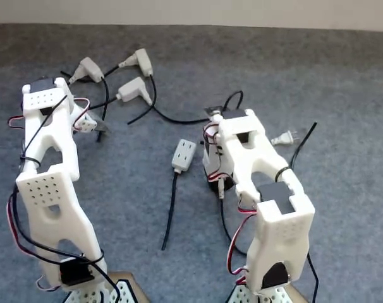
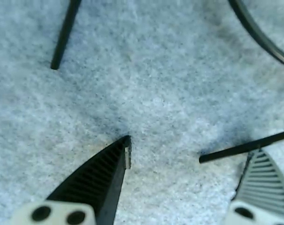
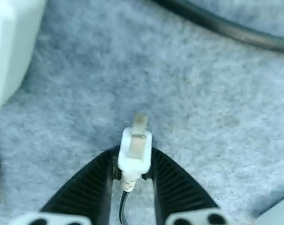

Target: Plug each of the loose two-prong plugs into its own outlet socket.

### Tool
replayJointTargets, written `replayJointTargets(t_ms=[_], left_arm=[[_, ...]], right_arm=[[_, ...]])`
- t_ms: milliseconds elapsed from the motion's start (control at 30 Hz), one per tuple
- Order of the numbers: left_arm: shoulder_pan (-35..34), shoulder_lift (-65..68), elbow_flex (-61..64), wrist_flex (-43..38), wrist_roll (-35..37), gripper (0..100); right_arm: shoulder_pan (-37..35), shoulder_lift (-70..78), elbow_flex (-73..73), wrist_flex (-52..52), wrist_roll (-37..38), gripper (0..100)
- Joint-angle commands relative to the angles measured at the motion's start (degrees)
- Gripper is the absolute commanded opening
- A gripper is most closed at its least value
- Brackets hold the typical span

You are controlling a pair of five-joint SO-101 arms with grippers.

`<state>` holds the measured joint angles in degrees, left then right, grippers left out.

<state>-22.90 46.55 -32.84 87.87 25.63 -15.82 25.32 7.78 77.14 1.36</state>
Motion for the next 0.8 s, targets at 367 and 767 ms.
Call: replayJointTargets(t_ms=[367, 767], left_arm=[[-0.1, -0.7, -1.7, -1.0, 0.4, 36], [-0.1, -0.7, -1.7, -1.0, 0.4, 36]], right_arm=[[3.2, 0.0, 0.0, -5.3, 0.3, 14.7], [3.4, 0.0, -1.7, -8.0, 0.2, 14.7]])
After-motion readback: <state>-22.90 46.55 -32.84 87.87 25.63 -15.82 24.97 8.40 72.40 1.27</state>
